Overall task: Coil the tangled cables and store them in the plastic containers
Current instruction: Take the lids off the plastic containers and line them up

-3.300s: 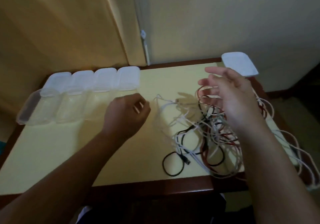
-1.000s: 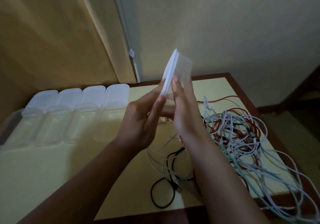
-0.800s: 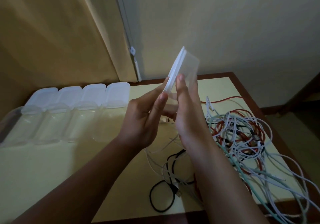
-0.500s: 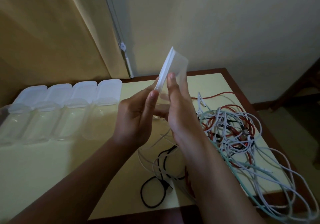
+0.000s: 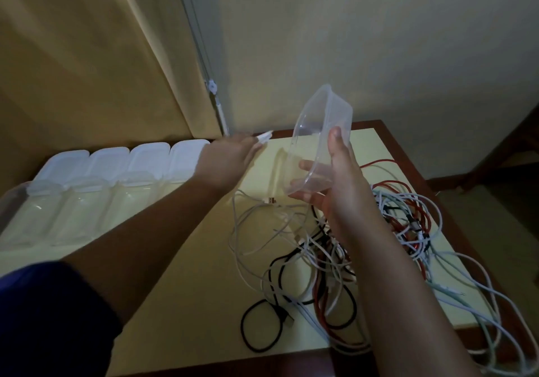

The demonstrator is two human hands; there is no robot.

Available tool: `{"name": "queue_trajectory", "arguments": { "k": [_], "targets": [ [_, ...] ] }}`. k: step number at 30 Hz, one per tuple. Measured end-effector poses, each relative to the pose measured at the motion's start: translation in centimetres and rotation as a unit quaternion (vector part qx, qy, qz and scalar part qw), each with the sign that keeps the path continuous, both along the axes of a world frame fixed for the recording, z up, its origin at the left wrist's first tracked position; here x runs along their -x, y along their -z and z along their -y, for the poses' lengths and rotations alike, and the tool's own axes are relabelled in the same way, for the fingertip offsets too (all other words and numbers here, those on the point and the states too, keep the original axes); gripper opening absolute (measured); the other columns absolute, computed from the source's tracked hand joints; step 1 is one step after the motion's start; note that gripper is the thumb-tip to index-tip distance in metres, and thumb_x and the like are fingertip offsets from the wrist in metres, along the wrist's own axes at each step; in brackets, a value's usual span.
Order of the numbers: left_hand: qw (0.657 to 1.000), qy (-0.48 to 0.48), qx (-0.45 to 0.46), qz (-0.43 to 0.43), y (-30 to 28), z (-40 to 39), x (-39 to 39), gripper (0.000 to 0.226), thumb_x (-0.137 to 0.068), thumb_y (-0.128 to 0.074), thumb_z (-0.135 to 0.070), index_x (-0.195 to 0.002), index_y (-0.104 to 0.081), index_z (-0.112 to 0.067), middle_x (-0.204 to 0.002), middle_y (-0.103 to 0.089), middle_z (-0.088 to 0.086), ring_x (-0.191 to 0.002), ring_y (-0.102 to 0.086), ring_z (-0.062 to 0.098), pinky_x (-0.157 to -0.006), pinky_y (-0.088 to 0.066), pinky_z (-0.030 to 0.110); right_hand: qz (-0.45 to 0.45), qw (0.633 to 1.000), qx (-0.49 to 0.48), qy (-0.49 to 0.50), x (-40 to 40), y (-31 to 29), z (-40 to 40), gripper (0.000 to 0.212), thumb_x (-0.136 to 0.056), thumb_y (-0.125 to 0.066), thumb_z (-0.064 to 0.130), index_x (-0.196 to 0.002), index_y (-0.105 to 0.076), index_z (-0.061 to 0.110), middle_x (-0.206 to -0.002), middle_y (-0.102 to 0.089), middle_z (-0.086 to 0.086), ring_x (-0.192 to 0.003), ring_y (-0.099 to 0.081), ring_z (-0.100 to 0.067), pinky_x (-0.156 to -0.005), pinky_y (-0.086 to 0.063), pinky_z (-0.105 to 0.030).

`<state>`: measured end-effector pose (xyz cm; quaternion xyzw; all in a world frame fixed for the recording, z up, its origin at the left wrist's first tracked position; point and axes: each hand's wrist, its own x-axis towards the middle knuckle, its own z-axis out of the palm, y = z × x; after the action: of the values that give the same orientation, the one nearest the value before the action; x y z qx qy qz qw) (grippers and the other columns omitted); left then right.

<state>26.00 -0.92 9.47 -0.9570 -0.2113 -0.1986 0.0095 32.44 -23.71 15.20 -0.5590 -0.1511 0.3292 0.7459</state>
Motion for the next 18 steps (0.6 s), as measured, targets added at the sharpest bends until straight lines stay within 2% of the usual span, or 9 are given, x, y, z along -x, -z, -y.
{"name": "queue_trajectory", "arguments": {
  "k": [2,4,7,11,14,18],
  "targets": [
    [0.998,0.000,-0.016,-0.066,1.7,-0.8,-1.0,0.057,-0.106,-0.022,-0.053,-0.114,-0.069,-0.021,-0.114,-0.070,0.004,-0.100,-0.067,0.030,-0.075,-0.053,0.041,0.002,1.000,0.003,0.002,-0.3,0.1,0.1,0.057,-0.103,-0.045,0.059,-0.156,-0.040,0.040,-0.125,-0.068,-0.011,-0.103,-0.075,-0.031,-0.074,-0.065,-0.044],
    [0.992,-0.029,-0.028,-0.124,2.9,-1.6,-1.9,0.048,-0.108,-0.032,-0.050,-0.112,-0.070,-0.021,-0.113,-0.070,0.006,-0.101,-0.065,0.029,-0.075,-0.049,0.037,0.006,1.000,0.007,0.003,-0.5,0.2,0.1,0.059,-0.101,-0.045,0.062,-0.156,-0.038,0.042,-0.128,-0.066,-0.011,-0.106,-0.073,-0.034,-0.073,-0.064,-0.041],
    [0.983,-0.070,-0.022,-0.170,3.9,-2.7,-2.5,0.048,-0.104,-0.041,-0.057,-0.111,-0.071,-0.020,-0.110,-0.069,0.008,-0.102,-0.063,0.027,-0.073,-0.040,0.033,0.007,1.000,0.007,0.001,-0.7,0.4,0.1,0.060,-0.101,-0.044,0.064,-0.156,-0.037,0.042,-0.128,-0.066,-0.011,-0.108,-0.072,-0.035,-0.072,-0.063,-0.041],
    [0.977,-0.102,0.022,-0.186,5.3,-4.2,-2.5,0.051,-0.103,-0.042,-0.054,-0.109,-0.071,-0.014,-0.110,-0.068,0.007,-0.102,-0.061,0.026,-0.075,-0.042,0.032,-0.004,1.000,0.001,-0.003,-0.8,0.4,0.1,0.060,-0.102,-0.044,0.064,-0.156,-0.038,0.040,-0.126,-0.067,-0.010,-0.106,-0.073,-0.033,-0.073,-0.064,-0.041],
    [0.978,-0.102,0.043,-0.177,5.7,-4.3,-2.2,0.047,-0.103,-0.040,-0.050,-0.111,-0.071,-0.016,-0.113,-0.067,0.005,-0.103,-0.060,0.024,-0.078,-0.045,0.035,-0.002,1.000,0.007,-0.006,-0.7,0.4,0.1,0.061,-0.101,-0.044,0.065,-0.156,-0.039,0.040,-0.126,-0.068,-0.011,-0.106,-0.073,-0.034,-0.073,-0.063,-0.040],
    [0.979,-0.098,0.054,-0.169,5.3,-4.0,-1.7,0.044,-0.105,-0.035,-0.038,-0.103,-0.071,-0.013,-0.101,-0.066,0.004,-0.083,-0.050,0.022,-0.074,-0.046,0.034,-0.012,1.000,0.015,-0.007,-0.6,0.2,0.2,0.060,-0.101,-0.044,0.066,-0.154,-0.043,0.037,-0.124,-0.069,-0.011,-0.105,-0.074,-0.034,-0.073,-0.063,-0.041]
  ]
}}
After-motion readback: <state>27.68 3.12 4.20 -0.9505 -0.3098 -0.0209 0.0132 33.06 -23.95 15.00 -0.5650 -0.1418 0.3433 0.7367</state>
